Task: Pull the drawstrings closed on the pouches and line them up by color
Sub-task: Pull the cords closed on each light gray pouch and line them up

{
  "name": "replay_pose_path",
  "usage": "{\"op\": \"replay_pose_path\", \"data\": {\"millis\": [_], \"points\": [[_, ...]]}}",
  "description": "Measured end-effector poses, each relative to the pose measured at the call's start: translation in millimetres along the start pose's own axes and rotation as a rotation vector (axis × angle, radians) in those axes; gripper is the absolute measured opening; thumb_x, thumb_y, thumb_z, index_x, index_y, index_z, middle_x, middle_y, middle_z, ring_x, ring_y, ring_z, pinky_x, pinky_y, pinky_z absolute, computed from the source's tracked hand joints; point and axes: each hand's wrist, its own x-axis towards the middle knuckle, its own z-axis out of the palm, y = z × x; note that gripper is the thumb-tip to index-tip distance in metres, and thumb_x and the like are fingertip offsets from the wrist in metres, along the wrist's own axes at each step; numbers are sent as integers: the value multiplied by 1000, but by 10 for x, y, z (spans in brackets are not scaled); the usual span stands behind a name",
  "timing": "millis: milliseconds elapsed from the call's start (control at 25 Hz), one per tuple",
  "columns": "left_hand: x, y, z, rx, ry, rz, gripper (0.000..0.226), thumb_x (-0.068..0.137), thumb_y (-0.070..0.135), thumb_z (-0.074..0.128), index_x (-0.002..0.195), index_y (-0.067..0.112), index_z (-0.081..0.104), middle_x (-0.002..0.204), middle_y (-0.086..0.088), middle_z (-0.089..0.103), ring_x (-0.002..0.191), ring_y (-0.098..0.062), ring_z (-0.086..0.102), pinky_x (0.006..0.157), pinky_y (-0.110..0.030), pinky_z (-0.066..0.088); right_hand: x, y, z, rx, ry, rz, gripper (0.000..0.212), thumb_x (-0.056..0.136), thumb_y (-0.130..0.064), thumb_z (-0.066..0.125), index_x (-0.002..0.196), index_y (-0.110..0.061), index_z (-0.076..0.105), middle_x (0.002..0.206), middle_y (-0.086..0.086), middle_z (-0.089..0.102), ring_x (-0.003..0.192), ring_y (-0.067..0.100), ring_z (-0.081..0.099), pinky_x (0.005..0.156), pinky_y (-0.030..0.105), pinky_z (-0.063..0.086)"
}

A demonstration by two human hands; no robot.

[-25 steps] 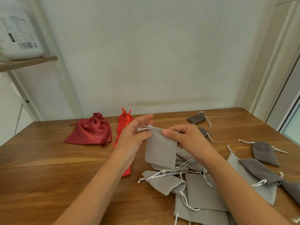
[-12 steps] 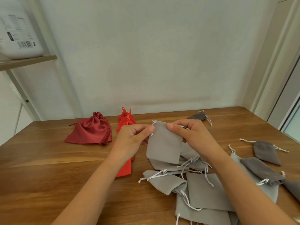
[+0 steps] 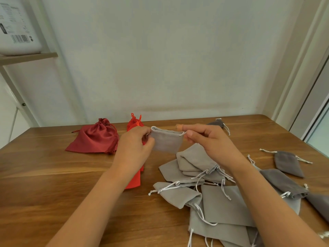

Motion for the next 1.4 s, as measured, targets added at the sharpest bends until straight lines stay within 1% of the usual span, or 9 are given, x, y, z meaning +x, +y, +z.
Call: {"op": "replay_pose_path", "data": {"millis": [240, 520, 800, 880, 960, 1040, 1120, 1280, 1400], "points": [[68, -96, -159, 109, -22, 195, 24, 92, 22, 54, 103, 13, 73, 84, -4, 72, 81, -20, 66, 75, -34, 52, 34, 183, -11, -659, 66, -87, 22, 93, -15, 59, 111, -18, 71, 83, -15, 59, 76, -3, 52, 70, 3, 37], [97, -186, -235, -29, -160, -14, 18, 95, 19, 54, 84, 21, 69, 70, 11, 65, 69, -1, 59, 63, -18, 47, 81, 147, -275, -795, 480, -120, 17, 93, -13, 57, 90, -6, 72, 84, 5, 61, 78, 18, 53, 63, 17, 28], [118, -241, -273, -77, -63, -64, 24, 95, 14, 53, 79, 23, 67, 67, 7, 64, 62, 5, 57, 59, -9, 41, 103, 147, -329, -820, 602, -89, 16, 91, -13, 59, 87, -8, 74, 87, 7, 67, 85, 23, 55, 69, 22, 26], [88, -203, -176, -229, -45, -168, 26, 97, 15, 50, 78, 24, 66, 75, 6, 69, 72, 2, 63, 68, -10, 46, 74, 132, -319, -641, 624, -19, 16, 93, -15, 57, 88, -13, 72, 85, 0, 65, 78, 9, 56, 64, 16, 31], [92, -126, -111, -684, -49, -417, 27, 98, 14, 45, 79, 15, 64, 95, -2, 73, 89, -11, 68, 79, -23, 54, 64, 120, -265, -233, 617, 125, 16, 96, -17, 54, 88, -17, 68, 86, -5, 64, 74, -2, 56, 65, 9, 38], [100, -30, -108, -1331, -66, -694, 24, 95, 9, 43, 75, 10, 55, 105, -15, 71, 98, -25, 69, 83, -31, 57, 80, 109, -169, 306, 494, 227, 21, 98, -13, 48, 84, -13, 64, 89, 2, 64, 86, 8, 57, 77, 16, 42], [103, 29, -136, -1662, -20, -809, 11, 82, 7, 45, 72, 11, 49, 105, -17, 71, 98, -30, 69, 82, -37, 57, 104, 119, -93, 746, 319, 262, 26, 100, -10, 41, 78, -11, 56, 96, 8, 67, 98, 20, 60, 88, 28, 47], [88, 82, -93, -1821, 55, -886, 8, 81, 4, 46, 79, 9, 53, 80, -6, 71, 77, -21, 73, 71, -36, 60, 95, 107, 25, 1152, 84, 351, 36, 103, -20, 30, 79, -11, 55, 111, 21, 68, 106, 31, 66, 96, 47, 48], [100, 138, -26, -1726, 7, -913, 16, 95, 7, 47, 89, 3, 61, 70, -3, 64, 61, -11, 68, 64, -31, 60, 73, 71, 117, 1208, 62, 377, 44, 101, -17, 35, 72, -6, 67, 86, 15, 72, 85, 27, 72, 84, 40, 55]]}}
